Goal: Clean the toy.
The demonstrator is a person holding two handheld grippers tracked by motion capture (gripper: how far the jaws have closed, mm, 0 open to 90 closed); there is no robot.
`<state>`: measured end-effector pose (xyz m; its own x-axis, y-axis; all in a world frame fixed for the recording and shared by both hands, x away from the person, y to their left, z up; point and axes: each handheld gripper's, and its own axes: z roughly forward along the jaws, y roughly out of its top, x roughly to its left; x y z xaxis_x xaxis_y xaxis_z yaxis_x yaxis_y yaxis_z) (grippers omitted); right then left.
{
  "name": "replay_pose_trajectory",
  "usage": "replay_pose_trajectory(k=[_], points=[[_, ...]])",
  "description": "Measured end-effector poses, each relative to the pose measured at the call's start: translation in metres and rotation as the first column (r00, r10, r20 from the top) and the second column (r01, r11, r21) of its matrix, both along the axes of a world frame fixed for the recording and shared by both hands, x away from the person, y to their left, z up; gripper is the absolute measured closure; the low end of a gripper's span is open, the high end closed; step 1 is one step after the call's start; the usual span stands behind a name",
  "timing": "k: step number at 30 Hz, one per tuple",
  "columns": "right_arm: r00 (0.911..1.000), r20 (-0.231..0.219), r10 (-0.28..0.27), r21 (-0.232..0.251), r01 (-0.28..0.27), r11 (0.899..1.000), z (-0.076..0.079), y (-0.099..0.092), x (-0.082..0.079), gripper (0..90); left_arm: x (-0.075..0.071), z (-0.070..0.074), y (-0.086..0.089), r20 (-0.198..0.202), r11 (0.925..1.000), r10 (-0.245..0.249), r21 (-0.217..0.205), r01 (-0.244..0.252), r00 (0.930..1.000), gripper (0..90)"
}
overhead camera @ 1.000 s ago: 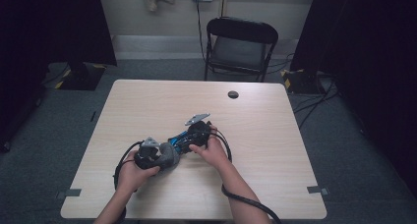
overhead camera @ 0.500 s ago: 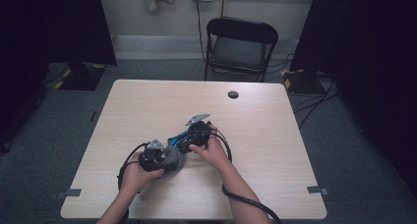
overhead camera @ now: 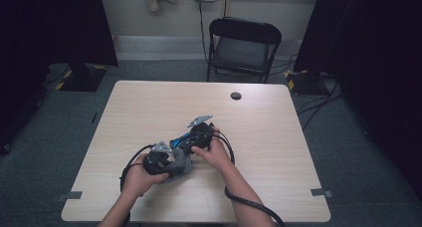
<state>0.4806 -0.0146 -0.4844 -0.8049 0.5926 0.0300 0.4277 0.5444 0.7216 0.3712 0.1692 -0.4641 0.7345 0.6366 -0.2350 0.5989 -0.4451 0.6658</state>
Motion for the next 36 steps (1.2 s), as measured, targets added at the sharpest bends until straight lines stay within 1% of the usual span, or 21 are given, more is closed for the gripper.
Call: replay_pose_trajectory(k=[2, 6, 9, 12, 14, 16, 17, 19, 21, 22, 23, 24, 25, 26, 29, 30, 32, 33, 34, 35, 36], points=[[1.0, 0.0, 0.0, -0.002, 0.0, 1.0, 0.0, 0.0, 0.0, 0.0, 0.001, 0.003, 0.004, 0.003, 1.0, 0.007, 0.0, -0.007, 1.0, 66.5], [1.0, -0.001, 0.001, -0.003, -0.001, 1.0, 0.0, 0.0, 0.0, 0.0, 0.003, 0.009, 0.018, 0.014, 0.9989, 0.04, -0.025, -0.04, 0.9991, 66.5], [1.0, -0.003, -0.002, -0.001, 0.002, 1.0, 0.0, 0.0, 0.0, 0.0, 0.006, 0.017, 0.031, 0.039, 0.9948, 0.083, -0.061, -0.081, 0.9958, 66.5], [1.0, -0.003, -0.001, -0.004, 0.001, 1.0, 0.001, 0.001, 0.0, 0.0, 0.008, 0.025, 0.045, 0.058, 0.9895, 0.122, -0.086, -0.116, 0.9909, 66.3], [1.0, -0.001, -0.001, -0.005, 0.001, 1.0, 0.0, 0.001, 0.0, 0.0, 0.01, 0.028, 0.053, 0.079, 0.9852, 0.154, -0.087, -0.147, 0.9848, 66.3], [1.0, 0.001, 0.0, -0.005, 0.0, 1.0, 0.0, 0.0, 0.0, 0.0, 0.013, 0.028, 0.061, 0.088, 0.9798, 0.184, -0.096, -0.176, 0.9789, 66.3], [1.0, 0.0, -0.001, -0.004, 0.001, 1.0, 0.0, 0.001, 0.0, 0.0, 0.014, 0.028, 0.064, 0.101, 0.9767, 0.203, -0.092, -0.194, 0.974, 66.3], [1.0, 0.0, 0.0, -0.005, 0.0, 1.0, 0.0, 0.001, 0.0, 0.0, 0.019, 0.026, 0.07, 0.116, 0.9713, 0.232, -0.082, -0.223, 0.9658, 66.3], [1.0, -0.002, 0.0, -0.005, 0.0, 1.0, 0.0, 0.001, 0.0, 0.0, 0.025, 0.021, 0.074, 0.126, 0.9634, 0.265, -0.077, -0.257, 0.9561, 66.2], [1.0, -0.002, -0.001, -0.006, 0.001, 1.0, 0.0, 0.001, 0.0, 0.0, 0.028, 0.019, 0.076, 0.12, 0.961, 0.274, -0.075, -0.266, 0.9544, 66.2], [1.0, -0.002, -0.002, -0.006, 0.002, 1.0, 0.001, 0.001, -0.001, 0.0, 0.03, 0.016, 0.077, 0.119, 0.9555, 0.292, -0.076, -0.285, 0.9488, 66.2], [1.0, -0.003, -0.002, -0.006, 0.002, 1.0, 0.001, 0.001, -0.001, 0.0, 0.033, 0.013, 0.077, 0.12, 0.954, 0.298, -0.069, -0.292, 0.9469, 66.1], [1.0, -0.003, -0.002, -0.008, 0.002, 1.0, 0.001, 0.001, -0.001, 0.0, 0.036, 0.011, 0.077, 0.12, 0.9543, 0.297, -0.068, -0.291, 0.9472, 66.1], [1.0, -0.005, -0.002, -0.009, 0.002, 1.0, 0.001, 0.001, -0.001, 0.0, 0.038, 0.01, 0.075, 0.123, 0.9514, 0.306, -0.075, -0.299, 0.9441, 66.0], [1.0, -0.005, -0.001, -0.008, 0.001, 1.0, 0.001, 0.001, 0.0, 0.0, 0.046, 0.005, 0.07, 0.132, 0.9494, 0.313, -0.066, -0.307, 0.9405, 65.9], [1.0, -0.004, -0.001, -0.008, 0.001, 1.0, 0.001, 0.001, -0.001, 0.0, 0.05, 0.002, 0.068, 0.122, 0.9483, 0.316, -0.067, -0.31, 0.9408, 66.0], [1.0, -0.003, -0.002, -0.006, 0.002, 1.0, 0.001, 0.001, -0.001, 0.0, 0.055, -0.002, 0.065, 0.12, 0.9448, 0.328, -0.042, -0.325, 0.9372, 66.1], [1.0, -0.003, -0.002, -0.006, 0.002, 1.0, 0.001, 0.001, -0.001, 0.0, 0.057, -0.004, 0.063, 0.112, 0.9439, 0.33, -0.037, -0.328, 0.9372, 66.1], [1.0, -0.002, -0.003, -0.006, 0.003, 1.0, 0.001, 0.001, -0.001, 0.0, 0.058, -0.005, 0.061, 0.108, 0.9388, 0.344, -0.03, -0.343, 0.9326, 66.1], [1.0, -0.002, -0.003, -0.005, 0.003, 1.0, 0.0, 0.001, -0.001, 0.0, 0.06, -0.007, 0.059, 0.108, 0.9385, 0.345, -0.017, -0.345, 0.9325, 66.2], [1.0, -0.002, -0.004, -0.004, 0.004, 1.0, 0.0, 0.001, -0.001, 0.0, 0.061, -0.01, 0.057, 0.098, 0.9384, 0.345, -0.012, -0.345, 0.9336, 66.2]])
